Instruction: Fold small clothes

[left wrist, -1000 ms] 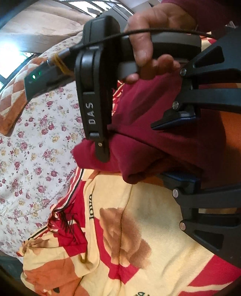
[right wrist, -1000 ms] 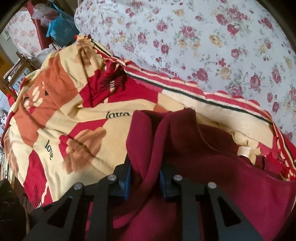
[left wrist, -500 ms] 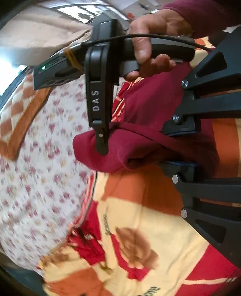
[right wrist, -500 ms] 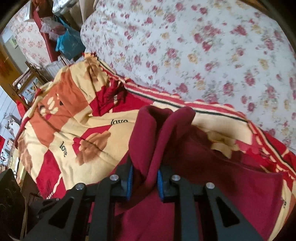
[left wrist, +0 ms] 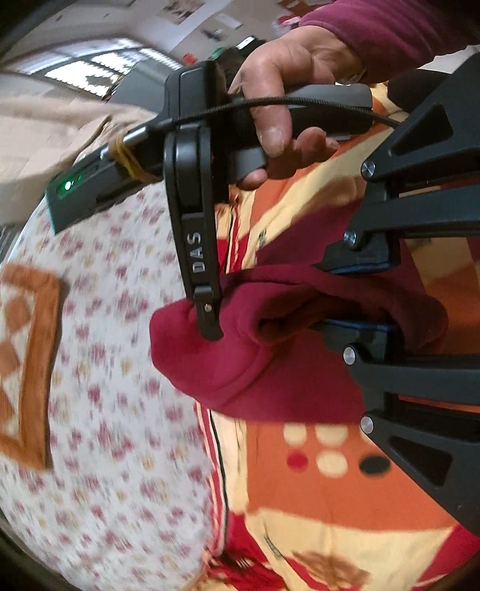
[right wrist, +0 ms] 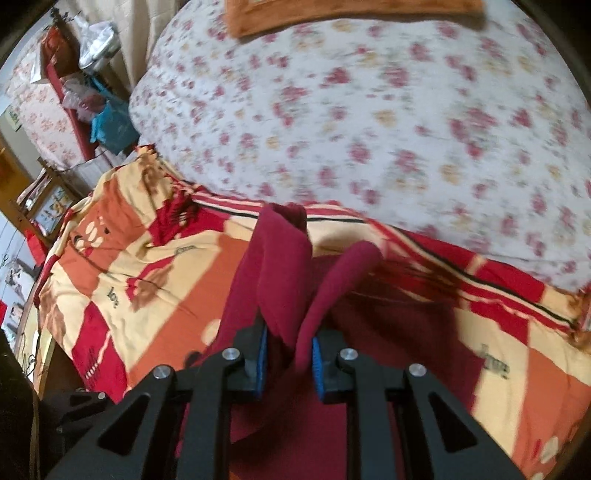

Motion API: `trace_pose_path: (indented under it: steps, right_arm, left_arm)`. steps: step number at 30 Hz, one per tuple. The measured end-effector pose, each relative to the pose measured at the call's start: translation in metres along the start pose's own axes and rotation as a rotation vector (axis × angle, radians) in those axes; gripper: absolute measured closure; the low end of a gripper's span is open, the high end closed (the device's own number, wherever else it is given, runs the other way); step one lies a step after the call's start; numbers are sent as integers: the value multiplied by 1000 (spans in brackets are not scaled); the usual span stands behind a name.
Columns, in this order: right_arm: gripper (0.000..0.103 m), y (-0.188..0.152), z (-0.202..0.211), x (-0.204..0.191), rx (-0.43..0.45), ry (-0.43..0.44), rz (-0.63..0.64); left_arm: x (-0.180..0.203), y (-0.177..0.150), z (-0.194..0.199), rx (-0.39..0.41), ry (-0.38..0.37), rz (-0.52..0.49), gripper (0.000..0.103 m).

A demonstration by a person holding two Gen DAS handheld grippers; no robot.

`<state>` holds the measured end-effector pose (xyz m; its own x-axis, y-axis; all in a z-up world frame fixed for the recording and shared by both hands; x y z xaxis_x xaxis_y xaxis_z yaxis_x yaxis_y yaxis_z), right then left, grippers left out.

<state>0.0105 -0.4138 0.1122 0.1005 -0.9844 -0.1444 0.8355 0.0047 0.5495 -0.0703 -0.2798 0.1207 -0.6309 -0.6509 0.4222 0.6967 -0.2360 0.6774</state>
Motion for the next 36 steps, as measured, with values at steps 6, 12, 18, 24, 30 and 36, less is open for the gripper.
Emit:
trace_pose_path:
  steps: [6, 12, 18, 24, 30, 36]
  right_arm:
    - [84, -19, 0, 51, -18, -30, -63]
    - [84, -40, -24, 89, -59, -48, -133]
    - [77, -62, -51, 114, -106, -55, -233]
    - [63, -64, -4, 113, 10, -196, -201]
    - [63, -69, 33, 61, 64, -11, -83]
    - [79, -125, 21, 50, -5, -170, -32]
  left_arm:
    - [32, 1, -44, -65, -42, -32, 103]
    - [42, -8, -83, -124, -55, -11, 103]
    - [39, -17, -98, -172, -98, 73, 101]
    - [58, -18, -31, -144, -188, -77, 87]
    - [38, -22, -1, -93, -19, -130, 86]
    - [-3, -39, -19, -124, 26, 0, 86]
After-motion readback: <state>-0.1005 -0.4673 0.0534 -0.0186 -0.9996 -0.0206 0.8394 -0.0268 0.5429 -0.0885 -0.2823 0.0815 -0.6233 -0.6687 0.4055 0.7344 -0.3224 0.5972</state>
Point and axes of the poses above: each gripper's, at about its wrist camera, not at the fingertips, and z roughly against the way its jaws point, x to its right, y to its top, the point moved 1 cm from there along -z, roughly the way its jaws point, and after that the axes turned 9 degrees about -y, right-handed, at the moved point
